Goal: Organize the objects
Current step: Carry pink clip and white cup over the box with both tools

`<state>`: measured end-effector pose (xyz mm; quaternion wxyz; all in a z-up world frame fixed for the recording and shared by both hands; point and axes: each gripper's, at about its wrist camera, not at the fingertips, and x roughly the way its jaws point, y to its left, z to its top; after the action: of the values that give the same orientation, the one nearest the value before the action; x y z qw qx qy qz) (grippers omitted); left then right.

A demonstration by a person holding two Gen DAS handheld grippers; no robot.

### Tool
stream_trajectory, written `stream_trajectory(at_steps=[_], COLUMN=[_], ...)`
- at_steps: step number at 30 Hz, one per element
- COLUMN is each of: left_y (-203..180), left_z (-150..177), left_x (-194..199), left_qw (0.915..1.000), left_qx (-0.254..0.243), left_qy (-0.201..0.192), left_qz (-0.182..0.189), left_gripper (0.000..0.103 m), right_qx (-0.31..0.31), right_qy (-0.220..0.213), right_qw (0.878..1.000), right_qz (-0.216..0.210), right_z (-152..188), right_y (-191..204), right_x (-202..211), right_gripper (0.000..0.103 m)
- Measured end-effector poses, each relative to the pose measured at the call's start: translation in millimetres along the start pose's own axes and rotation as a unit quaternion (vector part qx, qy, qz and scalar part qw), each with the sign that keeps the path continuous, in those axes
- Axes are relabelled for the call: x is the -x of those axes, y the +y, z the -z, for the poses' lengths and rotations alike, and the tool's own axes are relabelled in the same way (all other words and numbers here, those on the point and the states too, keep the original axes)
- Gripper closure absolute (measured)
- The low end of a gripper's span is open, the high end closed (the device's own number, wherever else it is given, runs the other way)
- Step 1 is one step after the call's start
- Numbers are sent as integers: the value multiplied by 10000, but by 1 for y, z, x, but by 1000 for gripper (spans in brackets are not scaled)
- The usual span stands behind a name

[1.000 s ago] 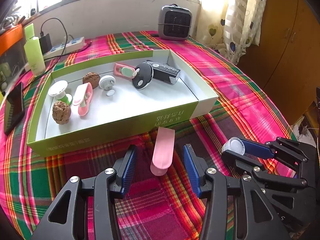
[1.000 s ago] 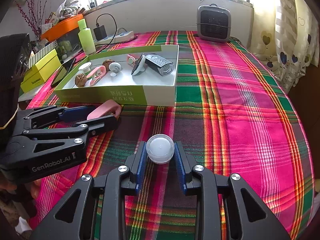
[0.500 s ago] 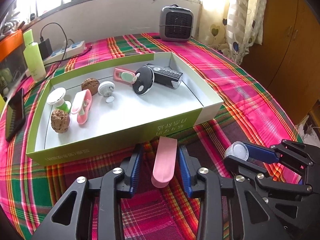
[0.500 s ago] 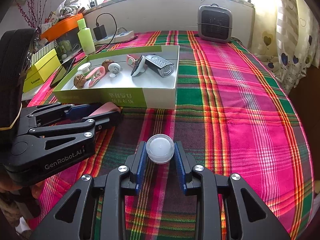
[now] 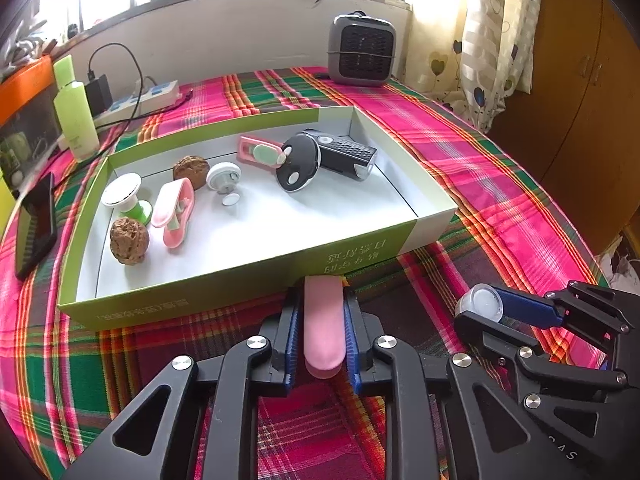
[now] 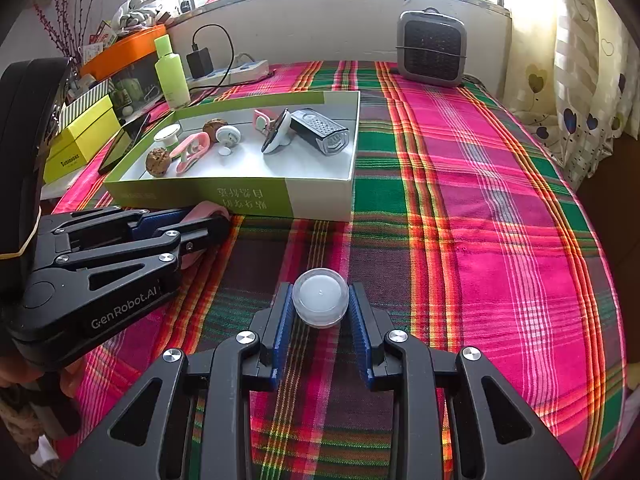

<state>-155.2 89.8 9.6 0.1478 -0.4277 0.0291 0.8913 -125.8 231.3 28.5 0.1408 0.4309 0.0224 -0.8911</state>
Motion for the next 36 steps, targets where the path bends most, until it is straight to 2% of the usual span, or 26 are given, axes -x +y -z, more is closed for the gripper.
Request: stream_trajectory(at_steps=[22, 36], left_y=[4, 12], left_z=[7, 11], left_x=[11, 21], left_qw=[9997, 9995], left_qx=[154, 279], left_qy=[-84, -148], left_qz=[150, 91], left_gripper=[87, 87], right_qx=[-6, 85], right_qy=[-57, -153], right_qw=[10000, 9997], right_qz=[-82, -177], right_z=[-1, -6], right_y=[2, 11], right_x=[2, 4], right_gripper=[74, 74])
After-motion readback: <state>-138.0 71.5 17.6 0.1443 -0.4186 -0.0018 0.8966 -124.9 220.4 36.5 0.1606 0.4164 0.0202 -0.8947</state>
